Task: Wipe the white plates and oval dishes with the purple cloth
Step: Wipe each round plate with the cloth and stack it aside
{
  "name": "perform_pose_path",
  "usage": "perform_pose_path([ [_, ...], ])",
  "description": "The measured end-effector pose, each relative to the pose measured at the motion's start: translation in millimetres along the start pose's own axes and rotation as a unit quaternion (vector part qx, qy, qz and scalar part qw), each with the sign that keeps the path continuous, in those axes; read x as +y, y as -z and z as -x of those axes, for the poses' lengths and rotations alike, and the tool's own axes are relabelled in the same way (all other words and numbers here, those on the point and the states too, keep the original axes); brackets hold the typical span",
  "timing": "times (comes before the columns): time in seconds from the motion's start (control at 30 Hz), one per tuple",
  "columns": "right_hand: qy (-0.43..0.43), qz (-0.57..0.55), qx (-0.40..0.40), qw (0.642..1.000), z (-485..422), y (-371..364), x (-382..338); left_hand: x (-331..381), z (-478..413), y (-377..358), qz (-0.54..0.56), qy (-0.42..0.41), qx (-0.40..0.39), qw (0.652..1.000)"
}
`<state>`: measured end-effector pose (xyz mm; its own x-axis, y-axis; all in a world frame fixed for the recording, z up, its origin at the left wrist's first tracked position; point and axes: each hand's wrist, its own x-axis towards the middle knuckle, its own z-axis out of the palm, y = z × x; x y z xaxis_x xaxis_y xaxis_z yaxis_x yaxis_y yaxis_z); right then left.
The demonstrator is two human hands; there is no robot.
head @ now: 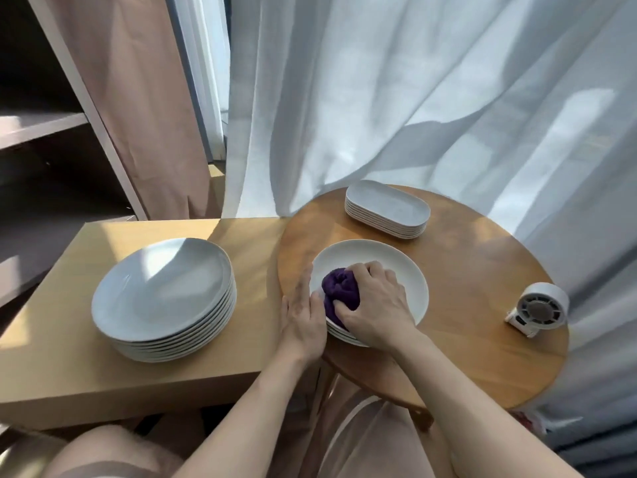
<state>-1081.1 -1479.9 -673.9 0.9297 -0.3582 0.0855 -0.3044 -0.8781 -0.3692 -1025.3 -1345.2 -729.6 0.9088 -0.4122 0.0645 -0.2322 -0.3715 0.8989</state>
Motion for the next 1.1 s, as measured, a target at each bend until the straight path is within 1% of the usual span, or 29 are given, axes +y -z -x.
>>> perform_pose_path([
  [0.3, -0.014, -0.013, 0.048, 0.999, -5.7, -6.7, -0.8, 0.9, 3.6, 3.3, -0.019, -0.016, 0.010, 1.000],
  [0.47, -0.053, -0.005, 0.052, 0.997, -13.5, 1.1, 7.1, 3.3, 2.6, 4.2, -0.027, -0.026, 0.017, 0.999],
  [0.57, -0.079, 0.006, 0.077, 0.994, -15.7, 9.2, 18.8, 1.7, 2.3, 3.0, -0.029, -0.015, 0.014, 0.999],
  [0.67, -0.081, 0.007, 0.099, 0.992, -16.1, 16.3, 22.3, 0.5, 3.0, 3.5, -0.034, -0.021, 0.014, 0.999],
  [0.73, -0.088, -0.013, 0.106, 0.990, -15.3, 19.5, 20.5, 0.7, 2.6, 5.2, -0.034, -0.025, 0.008, 0.999],
  [0.83, -0.116, -0.074, 0.105, 0.985, -14.9, 26.6, 17.7, 3.1, -1.1, 12.2, -0.048, -0.011, -0.008, 0.999],
  [0.9, -0.118, -0.099, 0.099, 0.983, -14.8, 31.1, 16.4, 5.5, -3.2, 19.3, -0.106, -0.012, -0.001, 0.994],
  [0.97, -0.110, -0.119, 0.102, 0.981, -14.2, 35.4, 15.7, 12.4, -1.5, 24.9, -0.189, -0.042, 0.033, 0.981],
  [1.0, -0.106, -0.126, 0.107, 0.981, -13.7, 37.5, 15.9, 17.2, 0.9, 26.6, -0.209, -0.074, 0.049, 0.974],
  [1.03, -0.103, -0.131, 0.113, 0.980, -13.1, 39.4, 16.4, 22.5, 4.6, 27.6, -0.214, -0.110, 0.055, 0.969],
  [1.1, -0.104, -0.150, 0.125, 0.975, -12.7, 43.4, 19.5, 31.5, 15.9, 28.9, -0.218, -0.176, 0.034, 0.959],
])
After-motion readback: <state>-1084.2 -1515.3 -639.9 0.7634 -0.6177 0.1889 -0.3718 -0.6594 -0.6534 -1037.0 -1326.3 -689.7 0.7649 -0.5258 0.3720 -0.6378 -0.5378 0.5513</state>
